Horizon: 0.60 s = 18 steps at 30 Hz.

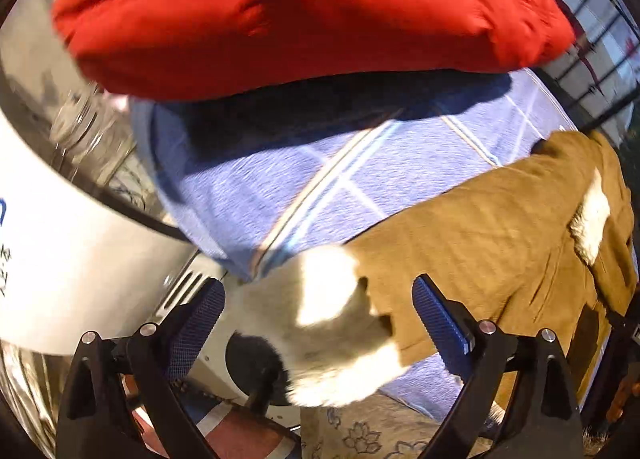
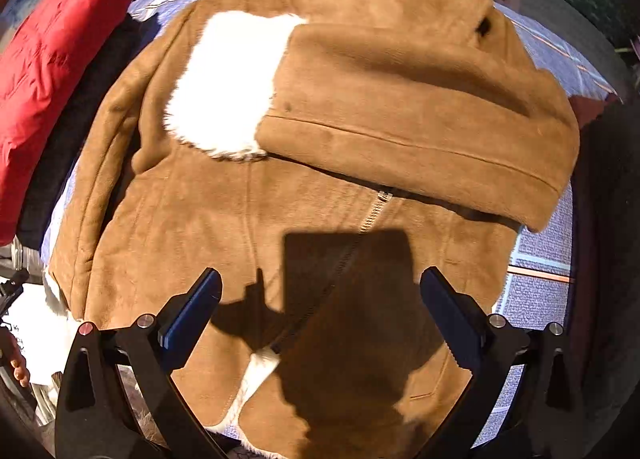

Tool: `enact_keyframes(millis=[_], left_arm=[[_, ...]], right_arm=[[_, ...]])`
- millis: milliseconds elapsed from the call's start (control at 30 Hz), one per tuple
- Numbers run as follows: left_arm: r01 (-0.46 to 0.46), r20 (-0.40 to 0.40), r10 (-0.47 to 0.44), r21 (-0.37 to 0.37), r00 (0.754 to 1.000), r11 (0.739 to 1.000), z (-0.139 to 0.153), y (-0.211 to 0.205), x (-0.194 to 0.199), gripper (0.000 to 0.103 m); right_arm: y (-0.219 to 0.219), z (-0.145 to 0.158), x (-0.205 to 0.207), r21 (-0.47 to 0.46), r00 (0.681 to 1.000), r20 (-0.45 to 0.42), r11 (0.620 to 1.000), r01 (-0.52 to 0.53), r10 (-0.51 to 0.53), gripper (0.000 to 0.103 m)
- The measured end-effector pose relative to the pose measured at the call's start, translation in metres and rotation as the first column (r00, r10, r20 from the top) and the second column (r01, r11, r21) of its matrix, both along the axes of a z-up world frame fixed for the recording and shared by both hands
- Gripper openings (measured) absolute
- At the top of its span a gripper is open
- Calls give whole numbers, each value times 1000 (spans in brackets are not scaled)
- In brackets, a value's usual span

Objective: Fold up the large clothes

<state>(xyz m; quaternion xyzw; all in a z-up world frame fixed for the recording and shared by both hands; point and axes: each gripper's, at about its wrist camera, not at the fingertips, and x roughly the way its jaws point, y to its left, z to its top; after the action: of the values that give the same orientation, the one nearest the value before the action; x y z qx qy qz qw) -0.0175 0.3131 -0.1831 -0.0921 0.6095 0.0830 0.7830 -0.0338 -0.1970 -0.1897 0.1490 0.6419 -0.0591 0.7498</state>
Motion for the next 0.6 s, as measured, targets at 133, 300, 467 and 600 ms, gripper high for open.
enact_keyframes(millis=[133, 300, 467, 600], left_arm=[[-121, -42, 116, -134, 992, 984, -26, 30, -12, 91], [-112, -1, 113, -157, 994, 981, -46, 29, -7, 91], [15, -21, -18, -156, 1000, 988, -62, 3, 6, 66], [104, -47, -110, -111, 993, 988, -62, -18, 4, 31]], right_arm=[[15, 5, 7, 15, 999, 12, 999, -33, 33, 98], [32, 10, 6, 8, 996, 9, 996, -92, 91, 98], [33, 6, -3, 16, 996, -21, 996, -91, 92, 98], [30, 5, -8, 14, 997, -26, 998, -67, 67, 98]])
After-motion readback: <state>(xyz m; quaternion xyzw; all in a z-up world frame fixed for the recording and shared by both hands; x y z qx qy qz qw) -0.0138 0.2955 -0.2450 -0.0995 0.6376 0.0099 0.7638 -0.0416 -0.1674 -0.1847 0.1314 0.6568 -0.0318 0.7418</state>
